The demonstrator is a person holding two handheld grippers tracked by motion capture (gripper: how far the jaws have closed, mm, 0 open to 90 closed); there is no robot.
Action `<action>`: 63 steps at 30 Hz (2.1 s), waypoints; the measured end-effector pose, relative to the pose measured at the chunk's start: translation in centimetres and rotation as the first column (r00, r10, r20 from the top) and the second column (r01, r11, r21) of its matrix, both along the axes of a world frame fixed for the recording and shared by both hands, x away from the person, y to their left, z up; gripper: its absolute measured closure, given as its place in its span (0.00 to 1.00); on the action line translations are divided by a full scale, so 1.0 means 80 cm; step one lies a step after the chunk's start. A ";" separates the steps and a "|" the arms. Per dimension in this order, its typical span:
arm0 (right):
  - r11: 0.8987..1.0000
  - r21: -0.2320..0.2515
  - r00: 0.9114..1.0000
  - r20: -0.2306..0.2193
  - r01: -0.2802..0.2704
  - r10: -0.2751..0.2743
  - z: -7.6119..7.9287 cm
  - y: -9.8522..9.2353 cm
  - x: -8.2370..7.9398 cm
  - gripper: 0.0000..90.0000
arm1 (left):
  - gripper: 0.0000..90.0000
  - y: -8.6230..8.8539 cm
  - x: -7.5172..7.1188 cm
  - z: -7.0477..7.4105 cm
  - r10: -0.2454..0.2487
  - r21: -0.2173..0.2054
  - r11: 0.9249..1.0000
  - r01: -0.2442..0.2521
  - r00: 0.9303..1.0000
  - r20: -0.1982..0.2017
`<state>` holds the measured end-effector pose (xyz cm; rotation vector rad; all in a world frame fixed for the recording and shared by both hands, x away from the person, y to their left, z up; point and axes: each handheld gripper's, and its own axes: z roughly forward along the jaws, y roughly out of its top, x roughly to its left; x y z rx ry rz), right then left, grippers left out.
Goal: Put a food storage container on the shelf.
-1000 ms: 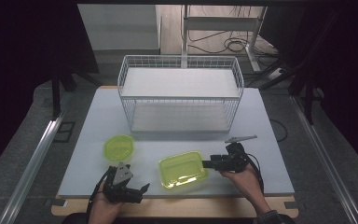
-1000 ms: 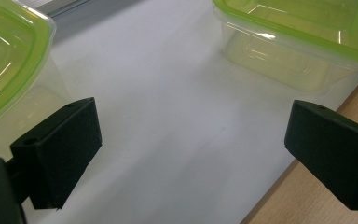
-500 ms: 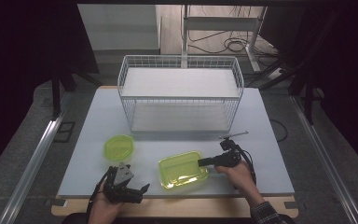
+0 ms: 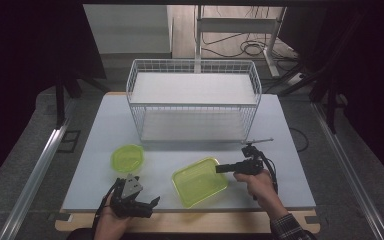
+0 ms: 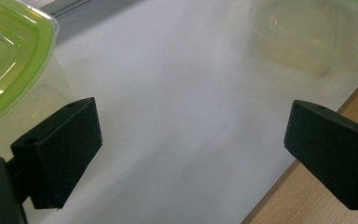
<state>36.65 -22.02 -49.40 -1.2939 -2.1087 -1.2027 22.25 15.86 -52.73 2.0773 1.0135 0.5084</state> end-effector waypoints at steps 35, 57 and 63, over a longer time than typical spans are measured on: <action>0.984 0.143 0.988 0.092 0.110 -0.124 0.088 -0.017 0.027 0.89 | 0.04 -0.002 0.001 -0.002 -0.014 0.002 1.000 0.014 1.000 -0.015; 0.970 0.180 0.974 0.129 0.164 -0.188 0.172 -0.001 0.056 0.89 | 0.03 -0.002 0.004 -0.006 -0.021 0.011 1.000 0.021 0.999 -0.036; 0.965 0.190 0.969 0.137 0.180 -0.208 0.187 0.005 0.070 0.89 | 0.03 -0.002 0.004 -0.006 -0.021 0.008 1.000 0.021 0.999 -0.039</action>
